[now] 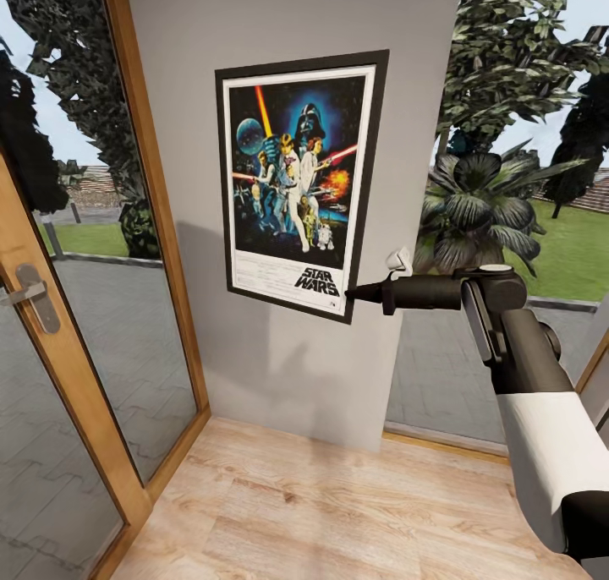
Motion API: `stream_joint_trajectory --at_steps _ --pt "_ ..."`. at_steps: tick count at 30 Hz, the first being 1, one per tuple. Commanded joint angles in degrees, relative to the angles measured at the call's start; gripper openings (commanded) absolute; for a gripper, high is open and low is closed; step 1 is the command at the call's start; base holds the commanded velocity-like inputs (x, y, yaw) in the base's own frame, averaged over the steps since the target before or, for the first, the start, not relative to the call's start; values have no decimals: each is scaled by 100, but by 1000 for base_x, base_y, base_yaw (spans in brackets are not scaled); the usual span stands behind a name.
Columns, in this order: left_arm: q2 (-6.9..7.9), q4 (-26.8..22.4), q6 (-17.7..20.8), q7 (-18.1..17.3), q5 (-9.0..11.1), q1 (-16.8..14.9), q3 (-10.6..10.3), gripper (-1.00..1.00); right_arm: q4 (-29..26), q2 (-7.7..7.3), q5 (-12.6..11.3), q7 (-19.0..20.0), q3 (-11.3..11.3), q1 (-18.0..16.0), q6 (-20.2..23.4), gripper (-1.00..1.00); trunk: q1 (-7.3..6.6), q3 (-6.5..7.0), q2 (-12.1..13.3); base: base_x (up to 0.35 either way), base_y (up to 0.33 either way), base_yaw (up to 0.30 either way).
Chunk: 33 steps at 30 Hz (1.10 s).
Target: Pick up the poster from the kitchen countertop and hang it on one of the wall nails in the kitchen.
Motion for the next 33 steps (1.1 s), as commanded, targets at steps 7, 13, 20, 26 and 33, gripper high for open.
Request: stream_joint_trajectory --at_steps 7,13,20,26,33 --pt "-4 -13 42 -33 -25 0 15 100 -4 -2 13 28 -3 -4 55 -100 3 -4 -6 0 0 0" --pt "-4 -13 42 -33 -25 0 15 100 -6 -2 13 21 -5 -4 55 -100 3 -4 -6 4 0 0" --pt "-4 -13 42 -33 -25 0 13 100 -10 -4 13 21 -5 -4 55 -100 3 -4 -6 180 0 0" --pt "-4 -13 42 -33 -26 0 14 100 -11 -5 11 21 -5 -4 55 -100 3 -4 -6 315 1 0" --pt "-4 -13 42 -36 -27 0 14 100 -11 -10 7 21 -5 -4 55 -100 3 -4 -6 316 61 0"
